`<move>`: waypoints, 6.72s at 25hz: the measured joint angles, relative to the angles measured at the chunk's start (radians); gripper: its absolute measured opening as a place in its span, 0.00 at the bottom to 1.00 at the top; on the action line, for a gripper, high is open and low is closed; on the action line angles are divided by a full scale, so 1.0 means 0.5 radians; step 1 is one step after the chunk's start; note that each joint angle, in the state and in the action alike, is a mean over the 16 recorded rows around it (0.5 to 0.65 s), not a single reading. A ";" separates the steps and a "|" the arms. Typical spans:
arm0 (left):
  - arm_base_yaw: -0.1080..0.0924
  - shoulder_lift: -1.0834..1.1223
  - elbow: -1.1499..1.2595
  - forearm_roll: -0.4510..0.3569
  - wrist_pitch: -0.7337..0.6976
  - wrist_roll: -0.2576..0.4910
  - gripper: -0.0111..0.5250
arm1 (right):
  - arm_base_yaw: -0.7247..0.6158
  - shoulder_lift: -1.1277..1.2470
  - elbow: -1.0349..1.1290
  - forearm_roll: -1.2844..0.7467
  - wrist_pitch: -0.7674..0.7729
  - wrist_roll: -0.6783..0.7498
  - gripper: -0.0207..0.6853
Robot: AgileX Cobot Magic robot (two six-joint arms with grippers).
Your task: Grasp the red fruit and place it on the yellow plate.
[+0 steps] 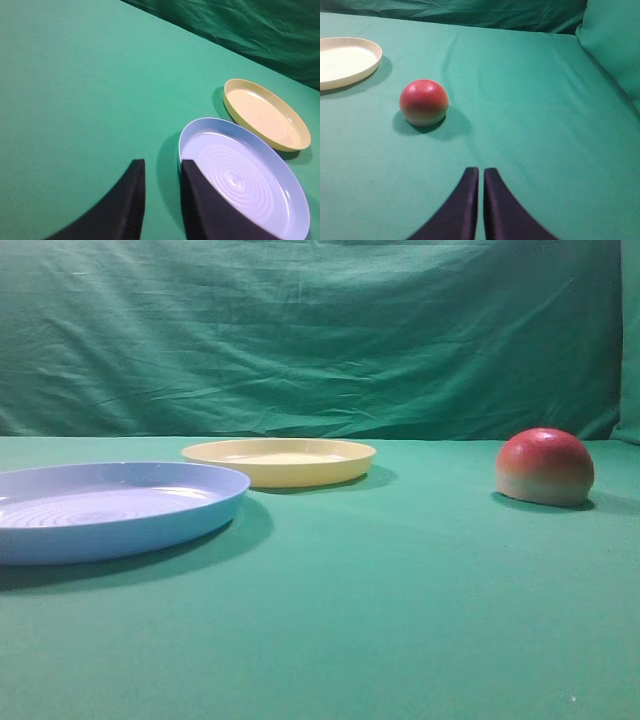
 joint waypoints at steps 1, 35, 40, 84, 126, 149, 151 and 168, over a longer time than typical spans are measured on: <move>0.000 0.000 0.000 0.000 0.000 0.000 0.31 | 0.000 0.000 0.000 0.000 0.000 0.000 0.03; 0.000 0.000 0.000 0.000 0.000 0.000 0.31 | 0.000 0.002 -0.005 0.272 -0.328 -0.002 0.03; 0.000 0.000 0.000 0.000 0.000 0.000 0.31 | 0.000 0.078 -0.107 0.407 -0.444 -0.036 0.03; 0.000 0.000 0.000 0.000 0.000 0.000 0.31 | 0.319 3.377 -2.201 0.315 0.540 -0.643 0.73; 0.000 0.000 0.000 0.000 0.000 0.000 0.31 | 0.946 4.541 -3.654 0.370 0.332 -0.727 0.65; 0.000 0.000 0.000 0.000 0.000 0.000 0.31 | 0.932 3.270 -3.537 0.116 1.244 -0.355 0.13; 0.000 0.000 0.000 0.000 0.000 0.000 0.31 | 0.932 3.096 -3.418 0.118 1.259 -0.327 0.07; 0.000 0.000 0.000 0.000 0.000 0.000 0.31 | 0.932 1.455 -1.829 0.211 0.749 -0.269 0.03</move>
